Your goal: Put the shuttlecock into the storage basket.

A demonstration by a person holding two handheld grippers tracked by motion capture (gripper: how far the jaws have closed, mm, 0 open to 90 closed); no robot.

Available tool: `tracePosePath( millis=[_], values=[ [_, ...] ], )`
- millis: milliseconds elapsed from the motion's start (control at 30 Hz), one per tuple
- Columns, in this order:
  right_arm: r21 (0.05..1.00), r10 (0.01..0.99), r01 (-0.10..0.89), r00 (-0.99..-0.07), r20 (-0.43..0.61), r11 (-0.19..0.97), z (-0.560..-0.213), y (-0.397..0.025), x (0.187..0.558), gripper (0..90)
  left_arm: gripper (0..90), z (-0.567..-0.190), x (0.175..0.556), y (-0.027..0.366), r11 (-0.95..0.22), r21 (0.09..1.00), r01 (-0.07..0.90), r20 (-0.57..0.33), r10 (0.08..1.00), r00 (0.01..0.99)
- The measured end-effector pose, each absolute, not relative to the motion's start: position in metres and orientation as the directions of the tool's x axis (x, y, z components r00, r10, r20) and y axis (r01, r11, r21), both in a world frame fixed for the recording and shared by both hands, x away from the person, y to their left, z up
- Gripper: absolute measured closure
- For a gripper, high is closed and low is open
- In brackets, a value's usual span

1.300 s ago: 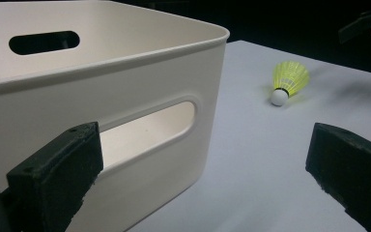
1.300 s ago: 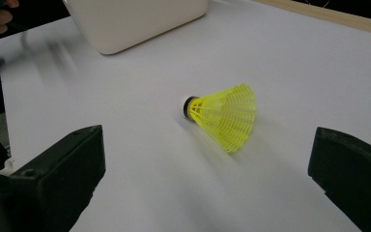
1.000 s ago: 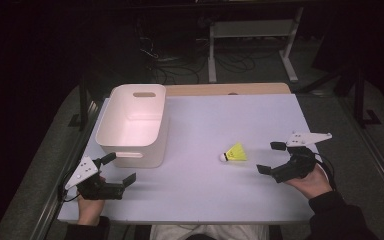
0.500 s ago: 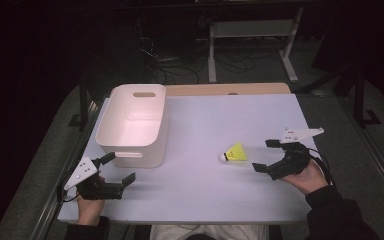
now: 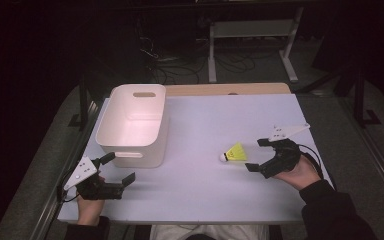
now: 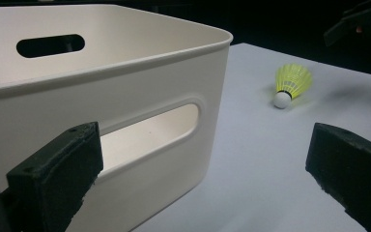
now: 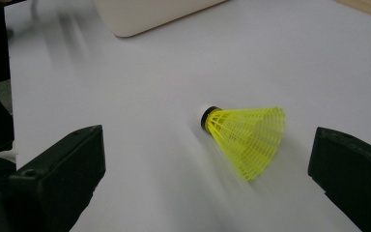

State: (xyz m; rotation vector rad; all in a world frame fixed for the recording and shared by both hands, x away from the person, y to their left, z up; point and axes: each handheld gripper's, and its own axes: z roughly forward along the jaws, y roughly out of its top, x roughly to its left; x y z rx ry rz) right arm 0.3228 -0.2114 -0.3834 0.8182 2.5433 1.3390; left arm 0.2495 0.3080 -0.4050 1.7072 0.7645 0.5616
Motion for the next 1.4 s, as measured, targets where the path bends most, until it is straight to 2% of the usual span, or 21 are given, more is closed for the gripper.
tracePosePath(
  millis=[767, 1067, 1267, 1400],
  values=[
    [0.751, 0.483, 0.399, -0.867, 0.123, 0.525, -0.389, -0.195, 0.332, 0.0, 0.0, -0.405, 0.249, 0.308, -0.160, 0.966, 0.201, -0.020, 0.735, 0.678],
    [0.762, 0.458, 0.359, -0.884, 0.093, 0.538, -0.388, -0.194, 0.331, 13.5, 0.0, -0.405, 0.249, 0.308, -0.160, 0.967, 0.201, -0.019, 0.735, 0.677],
    [0.734, 0.460, 0.378, -0.882, 0.101, 0.565, -0.393, -0.191, 0.335, 19.8, 0.0, -0.405, 0.249, 0.309, -0.162, 0.966, 0.199, -0.016, 0.735, 0.678],
    [0.715, 0.443, 0.379, -0.890, 0.108, 0.588, -0.395, -0.190, 0.336, 27.4, 0.0, -0.405, 0.249, 0.309, -0.160, 0.966, 0.201, -0.019, 0.736, 0.677]
  ],
)
